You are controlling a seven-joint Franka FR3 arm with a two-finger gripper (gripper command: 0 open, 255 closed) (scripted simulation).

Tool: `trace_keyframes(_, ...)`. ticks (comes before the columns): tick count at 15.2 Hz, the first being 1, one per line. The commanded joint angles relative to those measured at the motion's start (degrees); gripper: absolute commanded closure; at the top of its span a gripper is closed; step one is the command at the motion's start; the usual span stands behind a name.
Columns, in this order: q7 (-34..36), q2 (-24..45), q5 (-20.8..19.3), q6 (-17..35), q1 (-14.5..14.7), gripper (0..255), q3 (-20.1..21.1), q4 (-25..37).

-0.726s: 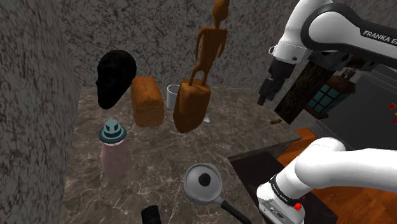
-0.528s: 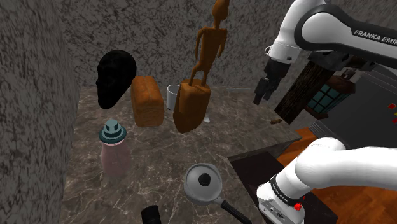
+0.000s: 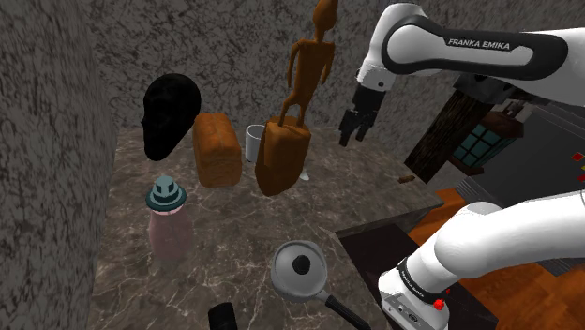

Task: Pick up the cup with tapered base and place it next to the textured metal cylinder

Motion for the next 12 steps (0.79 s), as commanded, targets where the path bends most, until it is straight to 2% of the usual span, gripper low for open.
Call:
trace_keyframes(1,0.1,5.1,0.0,3.0,0.0,0,0.4,2.3)
trace_keyframes(7,0.9,18.6,-0.3,8.1,0.3,0,1.6,11.0)
trace_keyframes(12,1.8,29.8,-1.1,10.4,0.7,0,2.3,20.2)
